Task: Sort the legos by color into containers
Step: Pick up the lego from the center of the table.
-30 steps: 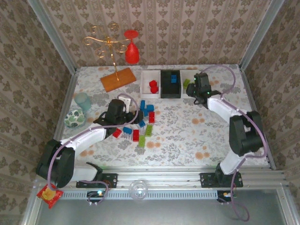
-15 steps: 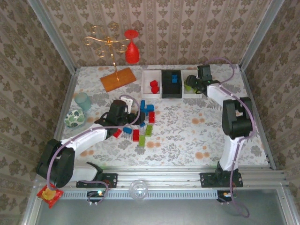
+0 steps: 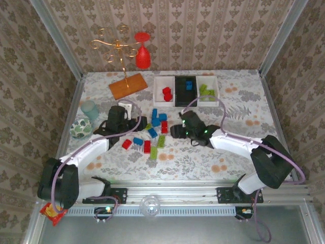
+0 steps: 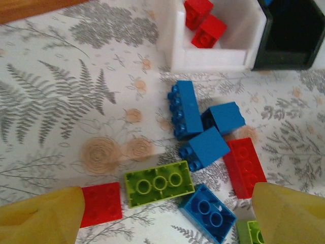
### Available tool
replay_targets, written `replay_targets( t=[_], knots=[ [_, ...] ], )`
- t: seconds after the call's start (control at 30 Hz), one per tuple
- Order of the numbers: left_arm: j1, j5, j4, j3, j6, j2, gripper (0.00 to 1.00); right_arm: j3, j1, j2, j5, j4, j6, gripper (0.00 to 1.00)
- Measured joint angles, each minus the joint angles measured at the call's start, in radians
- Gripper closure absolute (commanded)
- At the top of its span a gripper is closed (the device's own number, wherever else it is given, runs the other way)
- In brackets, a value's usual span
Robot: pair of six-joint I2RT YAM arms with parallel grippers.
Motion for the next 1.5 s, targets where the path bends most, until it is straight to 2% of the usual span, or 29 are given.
replay_targets(
  t=[0.13, 0.3, 0.47, 0.77, 0.87, 1.13, 1.5],
  knots=[
    [0.010, -0.005, 0.005, -0.021, -0.001, -0.018, 0.13, 0.008, 0.117, 0.055, 0.055, 0.000, 0.067, 0.30],
    [0.010, -0.011, 0.008, -0.042, -0.007, -0.018, 0.13, 0.100, 0.192, 0.206, 0.109, -0.011, 0.108, 0.28],
    [0.010, -0.010, 0.021, -0.054, -0.011, -0.019, 0.13, 0.206, 0.230, 0.307, 0.172, -0.039, 0.130, 0.26],
    [0.010, -0.010, 0.025, -0.058, -0.011, -0.058, 0.13, 0.293, 0.257, 0.387, 0.275, -0.123, 0.157, 0.29],
    [0.010, -0.010, 0.027, -0.061, -0.011, -0.069, 0.13, 0.293, 0.257, 0.388, 0.281, -0.145, 0.166, 0.33],
    [0.010, -0.010, 0.027, -0.068, -0.011, -0.075, 0.13, 0.289, 0.250, 0.388, 0.288, -0.160, 0.180, 0.53],
    [0.010, -0.009, 0.028, -0.068, -0.011, -0.075, 0.13, 0.251, 0.214, 0.387, 0.286, -0.139, 0.168, 0.66]
  ],
)
